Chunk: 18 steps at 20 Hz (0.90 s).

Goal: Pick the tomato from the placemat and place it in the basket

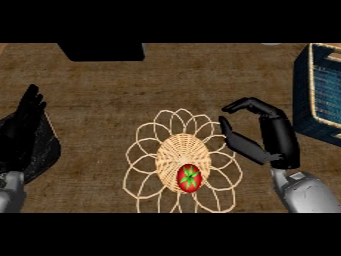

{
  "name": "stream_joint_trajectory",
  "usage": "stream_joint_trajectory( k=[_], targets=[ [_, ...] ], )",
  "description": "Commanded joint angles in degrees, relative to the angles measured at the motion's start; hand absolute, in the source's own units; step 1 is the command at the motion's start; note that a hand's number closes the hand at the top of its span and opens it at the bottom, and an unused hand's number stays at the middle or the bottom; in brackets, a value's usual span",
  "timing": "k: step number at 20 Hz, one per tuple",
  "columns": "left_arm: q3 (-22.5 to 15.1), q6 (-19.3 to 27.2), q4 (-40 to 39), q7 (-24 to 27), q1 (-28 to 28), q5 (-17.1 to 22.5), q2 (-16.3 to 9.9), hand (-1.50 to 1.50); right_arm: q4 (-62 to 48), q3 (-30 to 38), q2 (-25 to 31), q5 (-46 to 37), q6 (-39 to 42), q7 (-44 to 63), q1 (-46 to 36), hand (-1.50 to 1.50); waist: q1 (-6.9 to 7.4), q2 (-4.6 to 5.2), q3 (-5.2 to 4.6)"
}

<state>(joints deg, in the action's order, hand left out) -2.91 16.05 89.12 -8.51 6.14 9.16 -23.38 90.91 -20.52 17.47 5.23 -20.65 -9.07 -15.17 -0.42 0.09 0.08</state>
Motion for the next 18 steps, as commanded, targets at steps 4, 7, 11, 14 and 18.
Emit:
stream_joint_trajectory(
  k=[4,7,11,14,18],
  targets=[
    [-0.4,-0.9,-2.6,-0.1,2.7,-0.1,0.8,0.00,-5.8,-6.2,-8.6,-22.6,-25.1,10.2,0.8,-1.50,-0.62,-0.38,-0.40],
    [0.2,-1.4,-2.0,0.4,0.7,0.5,0.6,0.00,-4.4,-5.7,-5.0,-31.3,-27.9,22.0,1.0,-1.50,-1.04,-0.90,-0.53],
    [0.0,-2.1,-3.4,2.0,-0.4,0.0,0.6,0.00,-0.3,-6.9,0.9,-37.9,-16.4,38.4,-0.6,-1.50,-1.70,-1.21,-0.73],
    [1.1,-1.7,-3.7,1.1,0.4,0.4,0.2,0.00,0.6,-11.5,5.6,-37.2,-3.8,44.8,1.1,-1.50,-1.94,-1.39,-0.92],
    [-0.2,-1.3,-3.5,0.5,2.0,-0.1,1.4,0.00,7.0,-16.1,7.9,-32.8,10.9,56.2,0.5,-1.50,-1.95,-1.18,-0.72]
  ],
)
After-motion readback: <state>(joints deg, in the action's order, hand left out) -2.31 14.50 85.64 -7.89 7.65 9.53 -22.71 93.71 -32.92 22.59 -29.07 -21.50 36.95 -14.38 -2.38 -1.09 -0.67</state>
